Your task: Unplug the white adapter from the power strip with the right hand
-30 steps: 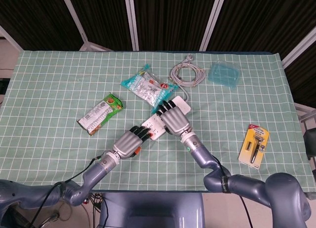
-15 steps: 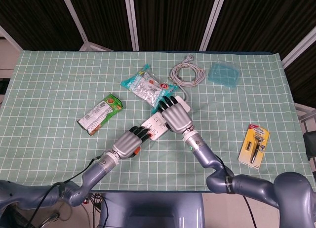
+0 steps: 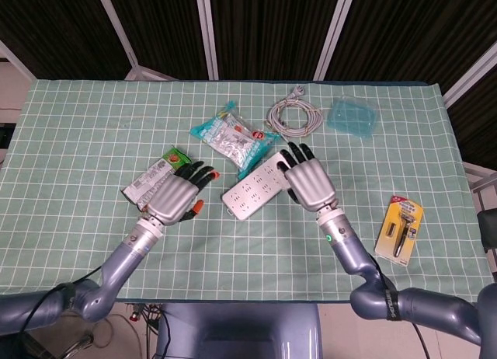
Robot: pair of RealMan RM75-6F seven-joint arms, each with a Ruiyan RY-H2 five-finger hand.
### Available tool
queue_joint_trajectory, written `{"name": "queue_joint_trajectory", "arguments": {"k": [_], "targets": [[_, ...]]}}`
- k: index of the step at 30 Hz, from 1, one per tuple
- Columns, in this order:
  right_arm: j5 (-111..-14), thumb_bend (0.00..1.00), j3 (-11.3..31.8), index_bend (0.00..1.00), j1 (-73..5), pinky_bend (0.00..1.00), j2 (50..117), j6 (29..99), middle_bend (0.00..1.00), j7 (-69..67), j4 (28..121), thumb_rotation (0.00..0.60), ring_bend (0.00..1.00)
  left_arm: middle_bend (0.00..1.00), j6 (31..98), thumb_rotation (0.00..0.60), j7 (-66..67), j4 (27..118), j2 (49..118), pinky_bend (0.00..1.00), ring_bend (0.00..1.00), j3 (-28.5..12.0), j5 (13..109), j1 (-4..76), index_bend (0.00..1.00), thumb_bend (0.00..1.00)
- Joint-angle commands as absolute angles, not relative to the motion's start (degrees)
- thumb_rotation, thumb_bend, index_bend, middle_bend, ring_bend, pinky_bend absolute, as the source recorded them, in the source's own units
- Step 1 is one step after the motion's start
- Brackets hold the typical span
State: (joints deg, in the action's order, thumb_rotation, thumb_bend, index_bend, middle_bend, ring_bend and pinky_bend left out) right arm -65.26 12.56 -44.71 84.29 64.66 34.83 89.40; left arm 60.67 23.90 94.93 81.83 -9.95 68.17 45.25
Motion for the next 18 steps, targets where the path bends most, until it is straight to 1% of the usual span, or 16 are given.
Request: {"name": "queue_joint_trajectory", "arguments": {"k": [1,4,5,6,9,14,18], "targets": [[-63.34,0.65,10.80,0.42,-42.61,0.18,83.04,65.61,0.20,36.01,91.07,0.600,0.10,0.11,63.69,0.600,22.72,98.59,77.14,0.15,0.07,-9.50,70.08,42.37,0.17,0.37],[-61.01,0.49,9.38,0.22,-41.19,0.14,82.51,65.84,0.10,37.92,91.61,0.600,0.02,0.11,66.45,0.600,21.80,100.50,74.07,0.14,0.07,-8.12,71.43,39.56,0.16,0.30],[-60.16,0.45,8.93,0.16,-40.82,0.13,82.37,65.95,0.08,38.89,91.73,0.600,0.01,0.11,67.39,0.600,21.39,101.00,73.26,0.14,0.07,-7.62,71.78,38.56,0.16,0.28],[-58.98,0.41,8.32,0.09,-40.21,0.12,82.33,66.44,0.06,40.33,91.79,0.600,0.00,0.11,68.67,0.600,20.69,101.62,72.31,0.14,0.07,-6.94,72.04,37.12,0.16,0.26],[-57.95,0.37,7.55,0.01,-39.08,0.09,82.55,68.02,0.01,41.96,92.01,0.600,0.00,0.09,72.30,0.600,17.97,103.42,70.77,0.14,0.06,-5.21,72.15,33.04,0.15,0.23],[-59.31,0.35,6.31,0.00,-36.35,0.06,82.49,71.59,0.00,40.95,93.34,0.600,0.00,0.08,78.47,0.600,13.94,104.58,69.40,0.13,0.06,-1.84,74.38,26.44,0.14,0.20],[-63.23,0.35,4.13,0.00,-32.79,0.03,80.53,74.95,0.00,37.05,95.39,0.600,0.00,0.07,83.35,0.600,11.08,104.00,67.88,0.13,0.06,0.67,77.04,21.44,0.14,0.18]]}}
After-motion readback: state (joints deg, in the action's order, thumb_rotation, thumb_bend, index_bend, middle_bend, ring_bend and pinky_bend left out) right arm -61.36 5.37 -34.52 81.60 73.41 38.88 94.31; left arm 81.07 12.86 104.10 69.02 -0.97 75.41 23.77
